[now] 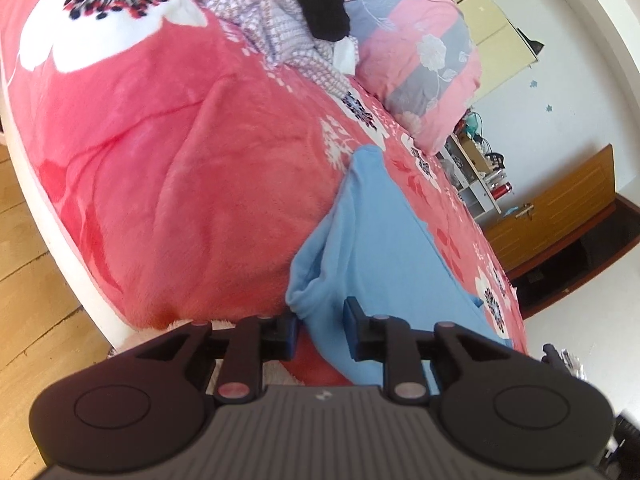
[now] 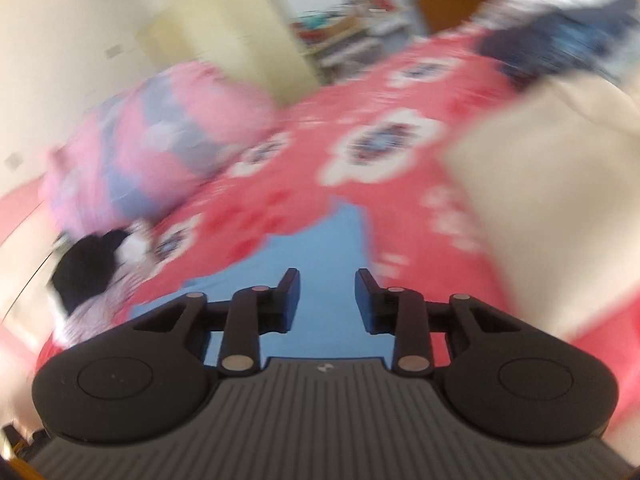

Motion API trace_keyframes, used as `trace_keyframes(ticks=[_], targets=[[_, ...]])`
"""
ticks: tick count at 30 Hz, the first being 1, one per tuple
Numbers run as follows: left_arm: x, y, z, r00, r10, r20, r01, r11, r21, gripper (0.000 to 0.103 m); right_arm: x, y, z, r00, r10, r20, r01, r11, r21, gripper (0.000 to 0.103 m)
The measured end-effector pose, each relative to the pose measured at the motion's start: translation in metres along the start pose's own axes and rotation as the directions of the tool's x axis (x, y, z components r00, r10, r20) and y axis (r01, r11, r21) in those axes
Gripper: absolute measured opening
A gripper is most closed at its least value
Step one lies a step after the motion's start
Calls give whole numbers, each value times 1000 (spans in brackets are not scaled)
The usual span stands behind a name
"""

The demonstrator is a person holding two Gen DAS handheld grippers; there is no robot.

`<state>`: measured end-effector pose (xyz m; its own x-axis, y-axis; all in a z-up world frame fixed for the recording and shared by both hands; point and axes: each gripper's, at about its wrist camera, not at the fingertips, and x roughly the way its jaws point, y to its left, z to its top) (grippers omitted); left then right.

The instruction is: Fold clothes

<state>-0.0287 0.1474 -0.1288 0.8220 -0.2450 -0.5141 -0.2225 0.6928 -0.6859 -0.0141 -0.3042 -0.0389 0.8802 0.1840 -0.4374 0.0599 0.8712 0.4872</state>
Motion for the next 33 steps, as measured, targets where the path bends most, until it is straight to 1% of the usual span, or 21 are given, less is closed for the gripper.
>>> trace_keyframes(ticks=[1,3,4,5,6,7,8,9,11,13,16,19,21,24,25,27,30,31,32,33], targets=[[0,0,-1,1000,0,7,0,1000,2,20,9,19,3,999,45,-21,-46,998,-39,42],[-1,0,-2,1000,-1,20,1,1000,7,17,37,65,4,986,132,-98,-143,983,-113,48],[-1,0,-3,1000,-2,26,2,1000,10,14,53,88,4,974,172,-149,-194,971,-140,48],[-1,0,-4,999,-3,33,2,1000,12,11,71,113,2,955,215,-206,-249,955,-160,49],[-1,0,-5,999,-3,39,3,1000,14,9,90,137,-1,931,250,-267,-300,940,-164,55],[-1,-2,-6,999,-3,47,1,1000,30,8,109,159,-4,904,276,-327,-341,927,-158,58],[-2,-5,-8,998,-5,56,1,998,57,7,128,181,-8,872,301,-386,-381,912,-150,59],[-2,-9,-9,998,-9,63,4,997,81,6,148,200,-11,844,309,-438,-404,904,-140,59],[-4,-15,-13,997,-18,76,8,991,130,6,191,233,-19,800,286,-528,-409,904,-129,59],[-5,-22,-16,996,-28,88,12,984,179,6,231,264,-28,768,227,-599,-386,910,-151,59],[-7,-32,-22,993,-44,106,16,968,251,5,282,301,-40,725,162,-669,-367,913,-177,59],[-8,-42,-27,991,-61,123,18,947,322,5,317,333,-56,682,63,-729,-355,899,-255,59],[-10,-49,-30,988,-73,133,19,930,368,5,329,347,-69,657,-1,-754,-354,883,-309,59],[-10,-57,-35,986,-92,141,26,909,415,5,346,361,-83,635,-94,-767,-346,853,-390,59],[-10,-60,-36,985,-98,143,27,903,429,5,348,366,-86,634,-116,-765,-350,839,-417,59],[-10,-64,-40,983,-108,147,30,891,453,5,349,374,-92,641,-149,-753,-366,803,-471,59],[-9,-71,-45,981,-126,145,41,875,483,5,346,380,-100,653,-196,-731,-386,745,-544,56],[-9,-73,-46,981,-131,142,45,869,492,5,345,381,-103,659,-208,-723,-394,723,-567,51],[-8,-76,-47,981,-136,141,48,863,502,5,344,381,-105,665,-218,-715,-398,706,-586,49],[-7,-78,-49,980,-141,141,50,857,513,5,343,381,-106,670,-224,-708,-400,695,-598,46]])
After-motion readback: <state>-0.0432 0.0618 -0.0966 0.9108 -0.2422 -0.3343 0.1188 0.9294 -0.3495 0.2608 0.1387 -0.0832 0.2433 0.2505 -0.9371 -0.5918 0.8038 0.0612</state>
